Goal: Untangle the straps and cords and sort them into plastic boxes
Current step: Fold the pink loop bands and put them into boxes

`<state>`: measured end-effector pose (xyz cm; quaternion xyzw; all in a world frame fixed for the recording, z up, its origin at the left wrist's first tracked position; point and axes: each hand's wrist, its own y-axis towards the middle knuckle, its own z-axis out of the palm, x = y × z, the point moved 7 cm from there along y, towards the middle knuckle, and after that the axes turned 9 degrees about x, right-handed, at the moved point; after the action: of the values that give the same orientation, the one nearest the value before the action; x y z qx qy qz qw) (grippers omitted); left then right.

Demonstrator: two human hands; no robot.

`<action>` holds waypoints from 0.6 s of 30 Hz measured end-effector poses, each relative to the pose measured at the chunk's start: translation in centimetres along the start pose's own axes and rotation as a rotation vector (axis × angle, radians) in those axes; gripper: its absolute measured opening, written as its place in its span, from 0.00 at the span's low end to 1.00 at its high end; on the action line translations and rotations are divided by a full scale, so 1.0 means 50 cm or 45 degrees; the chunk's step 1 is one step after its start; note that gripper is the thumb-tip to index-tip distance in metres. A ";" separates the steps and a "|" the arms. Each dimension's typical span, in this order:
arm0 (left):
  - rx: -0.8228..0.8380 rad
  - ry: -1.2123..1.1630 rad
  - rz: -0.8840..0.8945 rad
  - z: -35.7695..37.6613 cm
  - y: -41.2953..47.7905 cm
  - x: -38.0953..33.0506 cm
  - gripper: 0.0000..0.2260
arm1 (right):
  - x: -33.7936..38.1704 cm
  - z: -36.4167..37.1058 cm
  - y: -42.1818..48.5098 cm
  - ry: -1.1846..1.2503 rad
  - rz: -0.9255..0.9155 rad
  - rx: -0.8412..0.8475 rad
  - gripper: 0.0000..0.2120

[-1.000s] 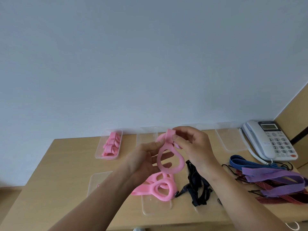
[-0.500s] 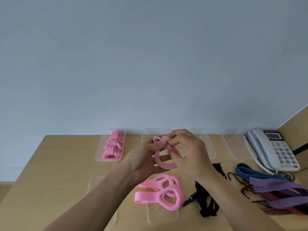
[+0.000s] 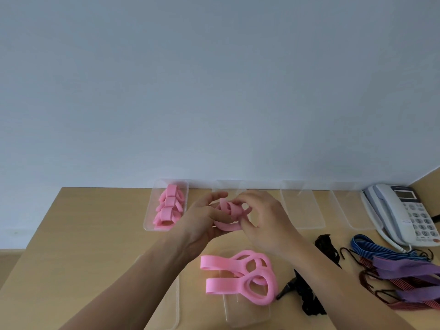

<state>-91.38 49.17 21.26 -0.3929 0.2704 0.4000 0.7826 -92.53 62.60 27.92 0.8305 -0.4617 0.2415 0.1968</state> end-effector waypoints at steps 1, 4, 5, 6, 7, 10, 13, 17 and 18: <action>-0.005 -0.009 -0.006 -0.007 0.005 0.003 0.29 | -0.003 0.007 0.003 -0.011 0.014 0.004 0.14; -0.036 -0.021 -0.030 -0.031 0.020 0.013 0.22 | -0.012 0.028 0.014 -0.061 0.034 0.051 0.12; -0.040 -0.022 -0.050 -0.039 0.026 0.018 0.20 | -0.015 0.036 0.017 -0.066 0.038 0.087 0.13; -0.039 -0.018 -0.070 -0.046 0.031 0.023 0.20 | -0.019 0.044 0.019 -0.050 0.051 0.140 0.14; -0.036 -0.012 -0.088 -0.053 0.038 0.027 0.20 | -0.025 0.054 0.020 -0.022 0.080 0.204 0.18; -0.009 -0.007 -0.128 -0.067 0.056 0.033 0.23 | -0.043 0.078 0.028 -0.039 0.151 0.317 0.23; 0.025 0.061 -0.166 -0.077 0.074 0.038 0.31 | -0.050 0.083 0.048 -0.058 0.154 0.254 0.16; 0.070 0.008 -0.205 -0.101 0.099 0.035 0.29 | -0.055 0.102 0.071 -0.084 0.087 0.247 0.13; 0.067 0.017 -0.200 -0.110 0.106 0.034 0.27 | -0.062 0.105 0.078 -0.099 0.082 0.237 0.12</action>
<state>-95.52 47.26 14.92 -0.3947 0.2545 0.3275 0.8199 -96.14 59.87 22.26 0.8387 -0.4711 0.2571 0.0926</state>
